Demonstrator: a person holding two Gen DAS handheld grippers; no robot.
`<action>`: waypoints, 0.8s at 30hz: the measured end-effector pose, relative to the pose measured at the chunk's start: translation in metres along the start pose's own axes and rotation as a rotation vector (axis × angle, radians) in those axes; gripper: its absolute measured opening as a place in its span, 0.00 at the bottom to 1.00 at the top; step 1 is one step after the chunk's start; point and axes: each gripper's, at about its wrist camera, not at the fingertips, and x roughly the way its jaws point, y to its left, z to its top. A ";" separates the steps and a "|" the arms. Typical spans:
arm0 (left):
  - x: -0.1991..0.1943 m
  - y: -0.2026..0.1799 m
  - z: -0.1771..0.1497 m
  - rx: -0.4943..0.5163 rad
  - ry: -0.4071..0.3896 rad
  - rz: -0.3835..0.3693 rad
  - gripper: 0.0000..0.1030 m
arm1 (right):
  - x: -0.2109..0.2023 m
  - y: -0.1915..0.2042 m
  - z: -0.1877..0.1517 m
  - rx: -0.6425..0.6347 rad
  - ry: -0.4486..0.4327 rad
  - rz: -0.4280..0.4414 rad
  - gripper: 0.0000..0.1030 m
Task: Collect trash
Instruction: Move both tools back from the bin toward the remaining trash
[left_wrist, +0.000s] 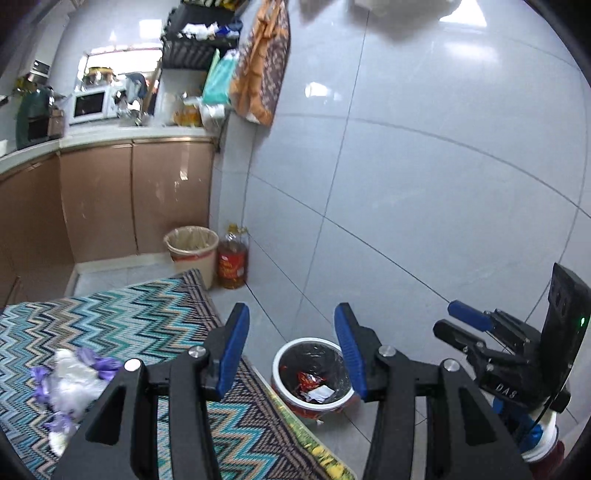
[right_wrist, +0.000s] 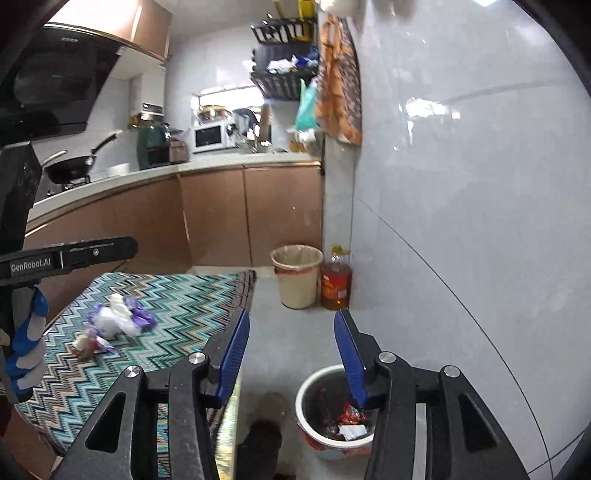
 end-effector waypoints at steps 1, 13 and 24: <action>-0.008 0.003 -0.001 -0.001 -0.010 0.003 0.45 | -0.005 0.006 0.002 -0.007 -0.009 0.006 0.44; -0.111 0.057 -0.031 0.002 -0.128 0.130 0.45 | -0.045 0.059 0.023 -0.073 -0.097 0.097 0.47; -0.155 0.125 -0.065 -0.056 -0.125 0.291 0.45 | -0.033 0.084 0.029 -0.096 -0.086 0.177 0.48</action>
